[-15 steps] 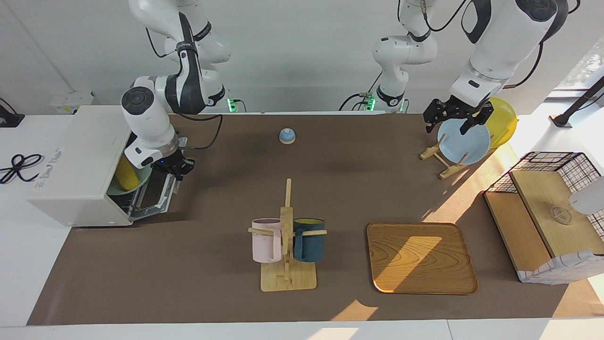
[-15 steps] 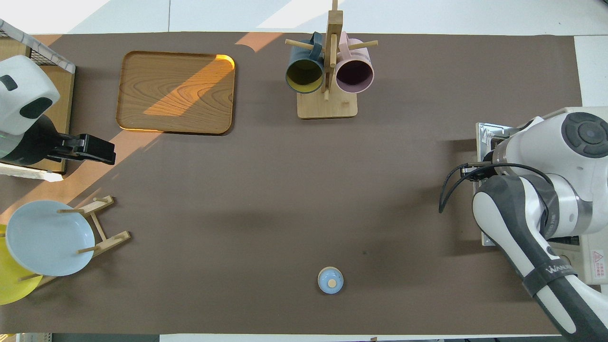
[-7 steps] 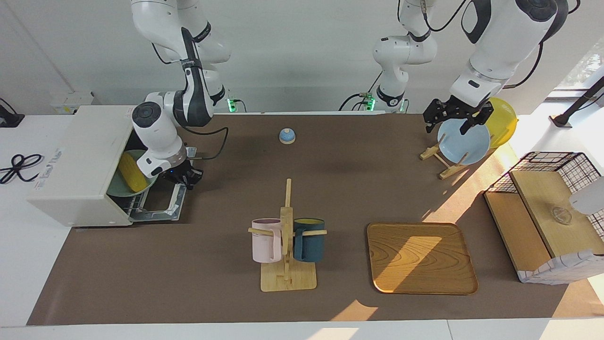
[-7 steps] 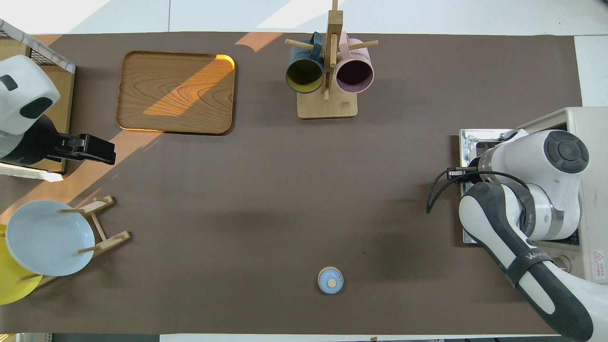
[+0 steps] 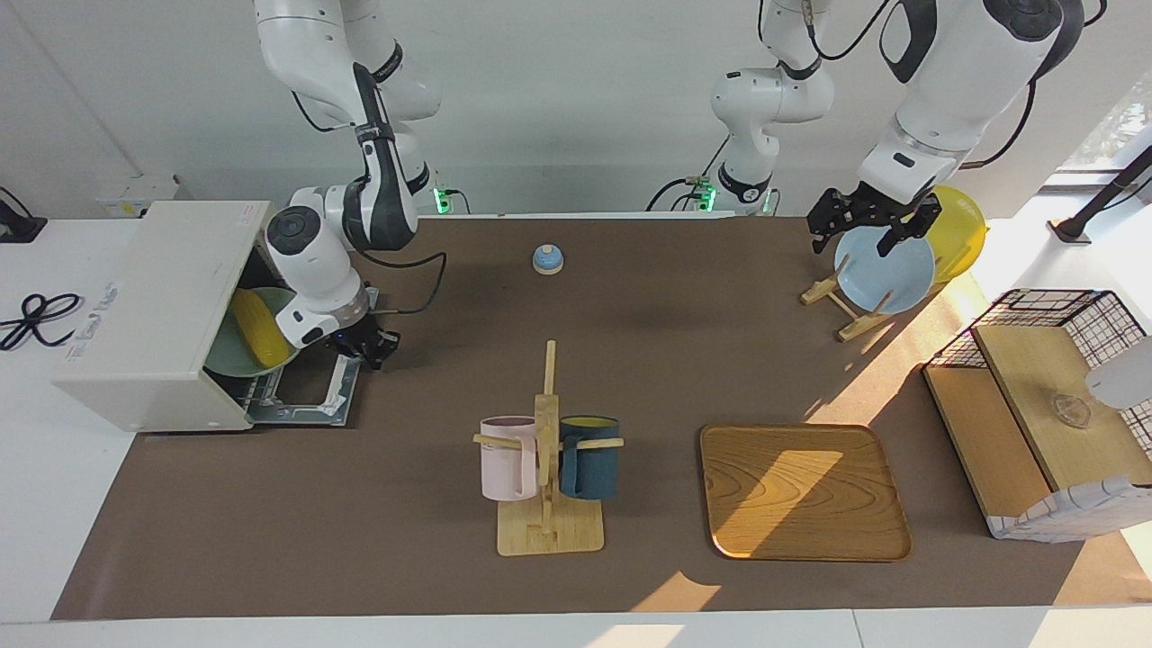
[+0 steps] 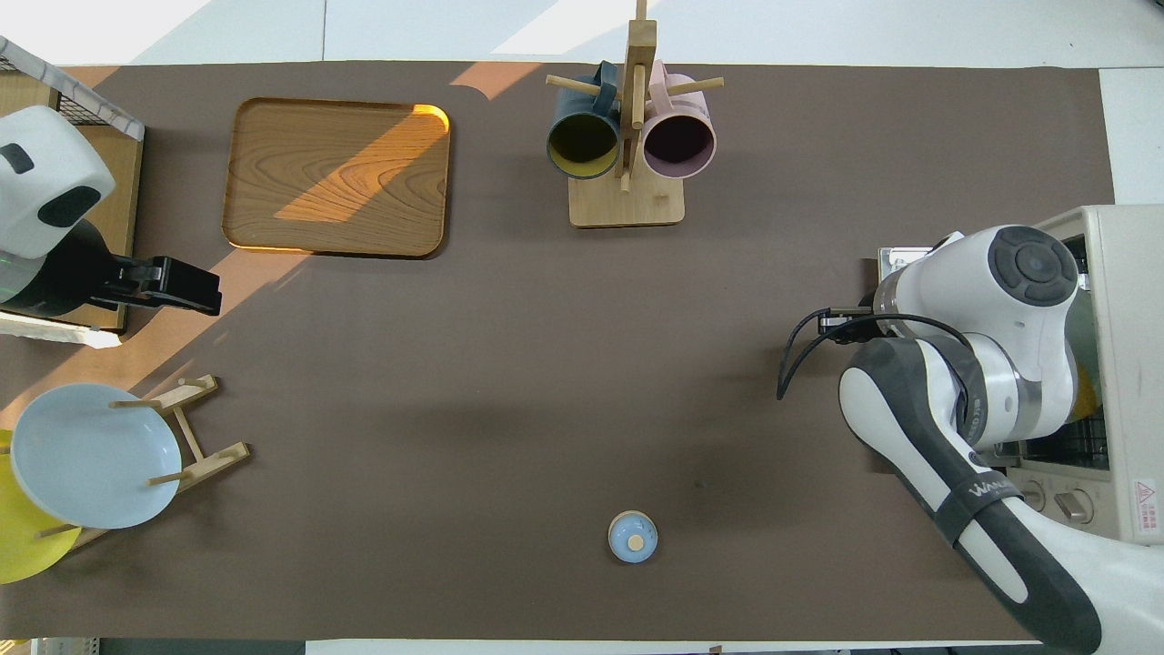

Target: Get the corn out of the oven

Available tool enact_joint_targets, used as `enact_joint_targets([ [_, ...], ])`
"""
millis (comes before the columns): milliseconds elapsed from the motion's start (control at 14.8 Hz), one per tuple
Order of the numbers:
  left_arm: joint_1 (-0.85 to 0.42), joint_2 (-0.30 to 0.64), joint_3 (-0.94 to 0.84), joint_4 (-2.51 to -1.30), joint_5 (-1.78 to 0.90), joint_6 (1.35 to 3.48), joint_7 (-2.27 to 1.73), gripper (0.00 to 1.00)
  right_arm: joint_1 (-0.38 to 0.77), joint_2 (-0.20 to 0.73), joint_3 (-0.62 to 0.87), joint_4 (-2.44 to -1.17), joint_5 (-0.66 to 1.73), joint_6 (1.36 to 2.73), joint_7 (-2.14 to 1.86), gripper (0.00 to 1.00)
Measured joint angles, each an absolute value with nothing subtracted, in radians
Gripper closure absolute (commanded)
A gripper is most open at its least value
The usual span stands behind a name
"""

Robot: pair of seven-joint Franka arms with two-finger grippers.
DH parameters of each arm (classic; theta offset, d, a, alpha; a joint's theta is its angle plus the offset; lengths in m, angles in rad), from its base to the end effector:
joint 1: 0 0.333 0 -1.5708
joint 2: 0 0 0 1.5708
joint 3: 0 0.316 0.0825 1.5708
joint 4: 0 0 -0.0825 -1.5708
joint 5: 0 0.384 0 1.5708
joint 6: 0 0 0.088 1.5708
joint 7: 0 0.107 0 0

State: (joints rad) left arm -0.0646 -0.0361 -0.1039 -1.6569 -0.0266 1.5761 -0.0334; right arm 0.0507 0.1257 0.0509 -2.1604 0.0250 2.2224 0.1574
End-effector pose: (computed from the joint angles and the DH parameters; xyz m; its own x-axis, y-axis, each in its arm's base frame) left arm 0.5336 -0.0946 0.6041 0.9899 -0.1342 -0.0456 -0.1333 -0.9908 0.0213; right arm 0.5436 0.0560 0.3343 0.9952 -0.0711 -0.0669 -0.0722 -0.9973 -0.0150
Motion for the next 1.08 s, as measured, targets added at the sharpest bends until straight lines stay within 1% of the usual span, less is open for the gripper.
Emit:
enact_joint_targets([
  [68,-0.065,-0.036,-0.104,-1.657,-0.027,1.576,-0.033,0.0,0.048,0.124,0.046,-2.12,0.018,2.158,0.157,0.73],
  [135,-0.065,-0.036,-0.104,-1.657,-0.027,1.576,-0.033,0.0,0.04,0.121,0.039,-2.083,0.007,2.101,0.157,0.32],
  [203,-0.065,-0.036,-0.104,-1.657,-0.027,1.576,-0.033,0.0,0.026,0.114,0.034,-2.055,-0.011,2.057,0.156,0.28],
  [406,-0.065,-0.036,-0.104,-1.657,-0.027,1.576,-0.033,0.0,-0.048,0.083,0.03,-2.035,-0.042,1.981,0.103,0.29],
  [542,-0.065,-0.036,-0.104,-1.657,-0.027,1.576,-0.033,0.0,-0.092,0.08,0.029,-2.04,-0.043,1.972,0.061,0.29],
  [677,-0.065,-0.036,-0.104,-1.657,-0.027,1.576,-0.033,0.0,-0.103,0.08,0.029,-2.052,-0.043,1.969,0.045,0.3],
  [880,-0.065,-0.036,-0.104,-1.657,-0.027,1.576,-0.033,0.0,-0.102,0.077,0.032,-2.085,-0.044,1.984,0.012,0.47],
  [948,-0.065,-0.036,-0.104,-1.657,-0.027,1.576,-0.033,0.0,-0.105,0.074,0.031,-2.099,-0.045,2.0,-0.003,0.5],
  [1016,-0.065,-0.036,-0.104,-1.657,-0.027,1.576,-0.033,0.0,-0.111,0.072,0.031,-2.113,-0.046,2.015,-0.018,0.55],
  [1084,-0.065,-0.036,-0.104,-1.657,-0.027,1.576,-0.033,0.0,-0.116,0.071,0.029,-2.123,-0.047,2.024,-0.036,0.67],
])
